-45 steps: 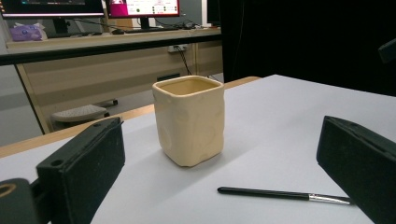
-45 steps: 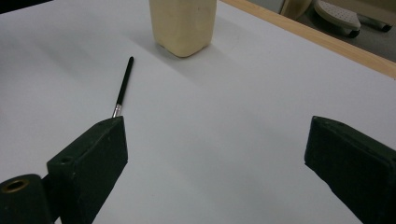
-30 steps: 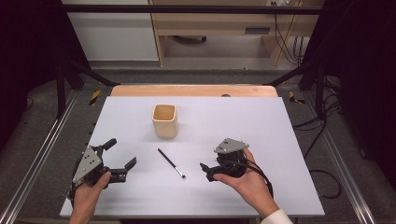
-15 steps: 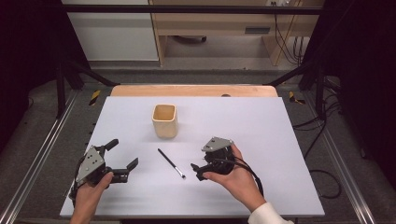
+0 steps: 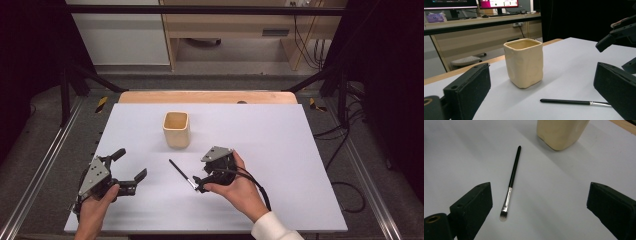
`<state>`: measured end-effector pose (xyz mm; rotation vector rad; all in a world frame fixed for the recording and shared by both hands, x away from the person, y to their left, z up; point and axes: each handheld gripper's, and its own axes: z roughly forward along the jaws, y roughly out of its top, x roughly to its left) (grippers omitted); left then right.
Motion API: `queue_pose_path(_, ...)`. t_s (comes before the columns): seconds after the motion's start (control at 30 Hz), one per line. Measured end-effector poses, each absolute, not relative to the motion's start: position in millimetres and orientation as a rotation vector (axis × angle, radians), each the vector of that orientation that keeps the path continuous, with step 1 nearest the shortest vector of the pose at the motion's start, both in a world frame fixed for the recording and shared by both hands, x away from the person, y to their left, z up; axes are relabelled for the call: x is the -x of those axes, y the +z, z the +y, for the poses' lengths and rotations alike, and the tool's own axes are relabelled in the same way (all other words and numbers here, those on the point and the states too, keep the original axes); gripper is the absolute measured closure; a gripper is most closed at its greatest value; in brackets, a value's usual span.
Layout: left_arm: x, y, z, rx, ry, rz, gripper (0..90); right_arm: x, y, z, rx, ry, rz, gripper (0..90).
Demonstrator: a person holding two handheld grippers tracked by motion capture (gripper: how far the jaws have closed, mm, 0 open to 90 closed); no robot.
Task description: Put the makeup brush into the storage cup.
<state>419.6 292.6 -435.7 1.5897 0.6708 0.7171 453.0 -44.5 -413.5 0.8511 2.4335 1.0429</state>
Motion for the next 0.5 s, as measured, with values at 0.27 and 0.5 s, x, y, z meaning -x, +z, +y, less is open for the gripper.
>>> queue_pose_path(0.27, -420, -435, 295, -1.578, 0.717, 0.676, 0.8, -460, -417, -31, -0.86, 1.015, 2.47, 7.8)
queue_pose_path(0.5, -422, -435, 301, -1.556, 0.731, 0.703, 0.8, -469, -419, -18, -0.897, 1.02, 2.496, 9.5)
